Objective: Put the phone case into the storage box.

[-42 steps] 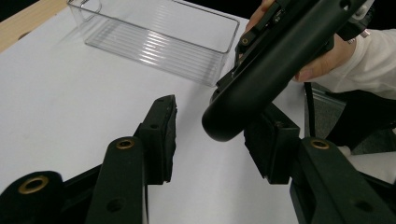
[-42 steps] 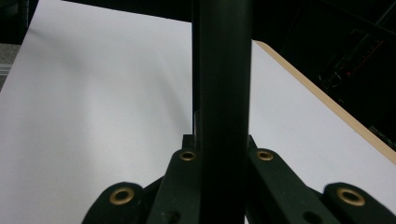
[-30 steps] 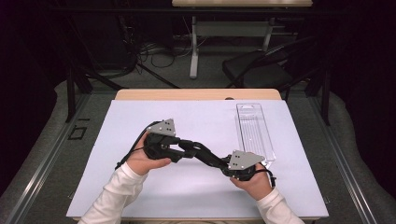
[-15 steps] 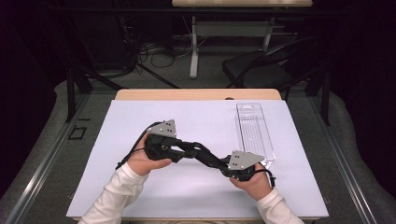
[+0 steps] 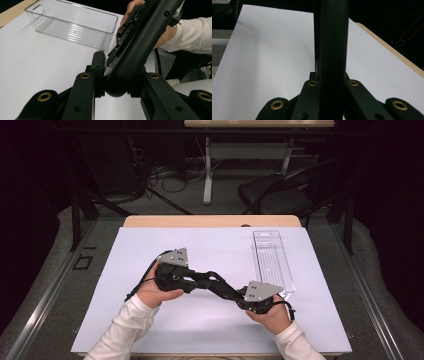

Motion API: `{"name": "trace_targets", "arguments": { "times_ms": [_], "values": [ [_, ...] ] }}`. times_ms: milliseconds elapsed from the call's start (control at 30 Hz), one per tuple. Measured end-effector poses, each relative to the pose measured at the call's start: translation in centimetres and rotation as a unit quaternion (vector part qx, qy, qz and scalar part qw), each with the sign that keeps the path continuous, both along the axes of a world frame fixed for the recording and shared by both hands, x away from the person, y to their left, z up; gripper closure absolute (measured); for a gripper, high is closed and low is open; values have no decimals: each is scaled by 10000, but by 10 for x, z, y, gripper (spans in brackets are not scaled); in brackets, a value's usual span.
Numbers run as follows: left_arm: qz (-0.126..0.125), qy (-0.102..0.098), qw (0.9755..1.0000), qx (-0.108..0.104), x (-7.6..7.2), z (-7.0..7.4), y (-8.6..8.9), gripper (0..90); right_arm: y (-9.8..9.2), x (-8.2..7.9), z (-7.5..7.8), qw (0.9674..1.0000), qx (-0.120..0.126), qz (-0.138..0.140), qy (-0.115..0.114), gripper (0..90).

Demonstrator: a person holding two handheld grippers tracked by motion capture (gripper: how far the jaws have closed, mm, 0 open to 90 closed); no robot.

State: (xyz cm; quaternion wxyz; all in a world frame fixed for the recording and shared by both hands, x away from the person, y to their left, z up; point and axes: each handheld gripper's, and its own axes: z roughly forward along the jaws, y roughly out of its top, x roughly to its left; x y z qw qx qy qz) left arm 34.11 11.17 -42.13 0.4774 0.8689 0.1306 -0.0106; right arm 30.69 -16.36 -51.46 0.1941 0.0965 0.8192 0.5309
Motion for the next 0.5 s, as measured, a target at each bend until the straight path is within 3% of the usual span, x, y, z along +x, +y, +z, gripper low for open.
{"name": "trace_targets", "arguments": {
  "times_ms": [500],
  "values": [
    [-65,-140,9999,-5,-1,0,0,784,0,0,0,10000,40,5,28,873]
  ]
}}
